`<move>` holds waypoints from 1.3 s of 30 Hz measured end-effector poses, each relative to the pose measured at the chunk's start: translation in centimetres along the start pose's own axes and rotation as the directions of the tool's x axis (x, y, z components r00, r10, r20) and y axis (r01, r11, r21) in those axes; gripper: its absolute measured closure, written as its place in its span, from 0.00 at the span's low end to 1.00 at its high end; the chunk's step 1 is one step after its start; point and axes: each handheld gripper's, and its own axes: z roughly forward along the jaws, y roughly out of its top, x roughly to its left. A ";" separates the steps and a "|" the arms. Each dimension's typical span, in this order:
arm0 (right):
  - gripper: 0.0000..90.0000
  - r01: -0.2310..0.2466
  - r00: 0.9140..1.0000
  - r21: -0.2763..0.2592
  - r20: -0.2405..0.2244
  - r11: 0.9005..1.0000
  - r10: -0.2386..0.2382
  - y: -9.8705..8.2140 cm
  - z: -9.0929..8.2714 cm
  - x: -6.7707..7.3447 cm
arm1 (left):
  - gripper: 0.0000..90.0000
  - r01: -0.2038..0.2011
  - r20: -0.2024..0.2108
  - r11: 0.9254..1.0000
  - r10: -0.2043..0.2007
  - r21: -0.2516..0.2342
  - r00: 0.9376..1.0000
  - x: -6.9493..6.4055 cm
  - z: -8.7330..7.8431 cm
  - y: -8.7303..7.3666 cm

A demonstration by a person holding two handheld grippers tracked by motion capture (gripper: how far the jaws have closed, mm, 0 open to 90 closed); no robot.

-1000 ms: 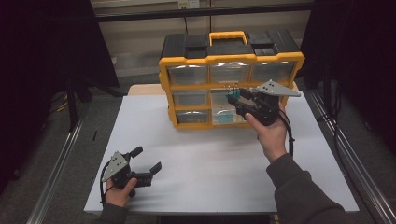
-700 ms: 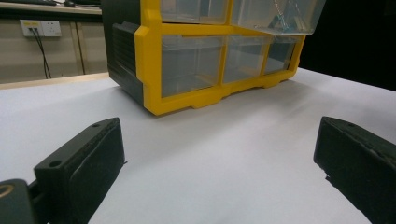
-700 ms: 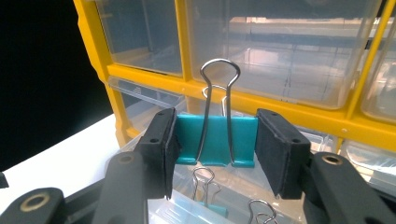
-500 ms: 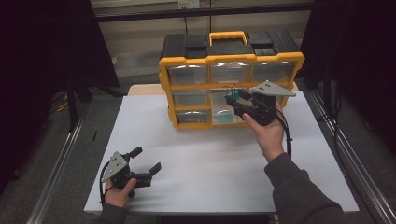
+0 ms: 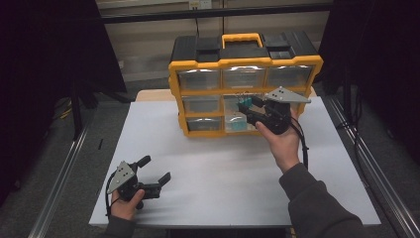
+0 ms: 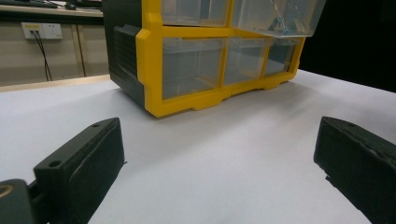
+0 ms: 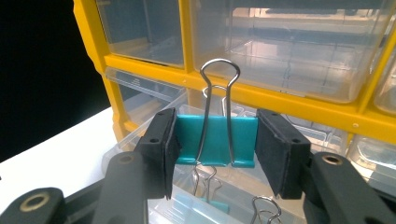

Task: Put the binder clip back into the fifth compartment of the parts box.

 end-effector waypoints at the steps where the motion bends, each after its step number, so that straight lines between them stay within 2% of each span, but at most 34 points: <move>1: 0.56 0.000 1.000 0.000 0.000 1.000 0.000 0.0 0.0 0.0 | 0.02 0.015 -0.002 1.000 -0.015 -0.016 1.000 -0.1 0.1 0.0; 3: 0.56 -0.001 1.000 -0.001 0.000 1.000 0.001 0.0 0.0 0.0 | 0.02 0.019 -0.002 1.000 -0.019 -0.021 1.000 -0.2 0.1 0.0; 4: 0.56 -0.004 1.000 -0.004 0.001 1.000 0.004 0.0 0.0 0.0 | 0.02 -0.013 0.001 1.000 0.013 -0.002 1.000 0.0 -0.2 0.0; 6: 0.56 -0.004 1.000 -0.002 -0.003 1.000 0.004 -0.1 0.1 0.1 | 0.02 -0.024 -0.001 1.000 0.024 -0.003 1.000 0.1 -0.3 0.1; 8: 0.56 0.007 1.000 0.002 -0.003 1.000 -0.007 -0.1 0.2 0.2 | 0.02 -0.004 0.002 1.000 0.004 -0.014 1.000 0.0 -0.3 0.1; 13: 0.56 0.004 1.000 0.003 -0.002 1.000 -0.004 -0.1 0.3 0.1 | 0.02 -0.006 -0.022 1.000 0.006 -0.011 1.000 0.0 -0.6 0.0; 16: 0.56 0.001 1.000 0.003 -0.009 1.000 -0.001 -0.1 0.3 0.1 | 0.02 -0.012 -0.002 1.000 0.012 -0.007 1.000 0.1 -0.8 0.0; 17: 0.55 0.001 1.000 0.003 -0.010 1.000 -0.001 -0.1 0.2 0.1 | 0.02 -0.015 -0.021 1.000 0.015 -0.005 1.000 0.1 -0.8 0.0; 21: 0.60 0.013 1.000 0.000 -0.011 1.000 -0.013 0.0 0.1 0.2 | 0.02 -0.012 -0.017 1.000 0.012 -0.003 1.000 0.1 -0.8 0.0; 22: 0.59 0.011 1.000 -0.003 -0.010 1.000 -0.011 0.0 0.1 0.1 | 0.02 -0.015 -0.001 1.000 0.015 -0.002 1.000 0.1 -0.8 0.0; 27: 0.47 -0.010 1.000 -0.003 -0.005 1.000 0.010 0.0 -0.1 -0.1 | 0.02 -0.012 -0.017 1.000 0.012 -0.003 1.000 0.1 -0.8 0.0; 30: 0.33 -0.032 0.999 0.003 -0.016 0.999 0.032 0.0 -0.2 -0.2 | 0.02 -0.011 -0.017 1.000 0.011 -0.001 1.000 0.1 -0.8 0.0; 31: 0.31 -0.031 0.999 0.001 -0.019 1.000 0.031 0.0 -0.3 -0.2 | 0.02 -0.006 -0.011 1.000 0.006 -0.004 1.000 0.1 -0.8 0.0; 32: 0.28 -0.025 1.000 0.001 -0.018 1.000 0.025 0.0 -0.4 -0.1 | 0.02 -0.016 -0.015 1.000 0.016 -0.004 1.000 0.1 -0.9 0.0; 35: 0.18 -0.016 1.000 -0.003 -0.022 1.000 0.015 0.0 -0.5 0.0 | 0.02 -0.001 -0.023 1.000 0.000 -0.012 1.000 0.0 -1.1 0.0; 38: 0.12 -0.013 0.999 0.008 -0.043 1.000 0.014 0.0 -0.6 0.1 | 0.02 -0.002 -0.027 1.000 0.002 -0.001 1.000 0.0 -1.3 -0.1; 39: 0.11 -0.007 0.999 0.005 -0.039 1.000 0.007 -0.1 -0.7 0.1 | 0.02 -0.034 -0.023 0.999 0.034 0.022 0.999 0.2 -1.5 -0.1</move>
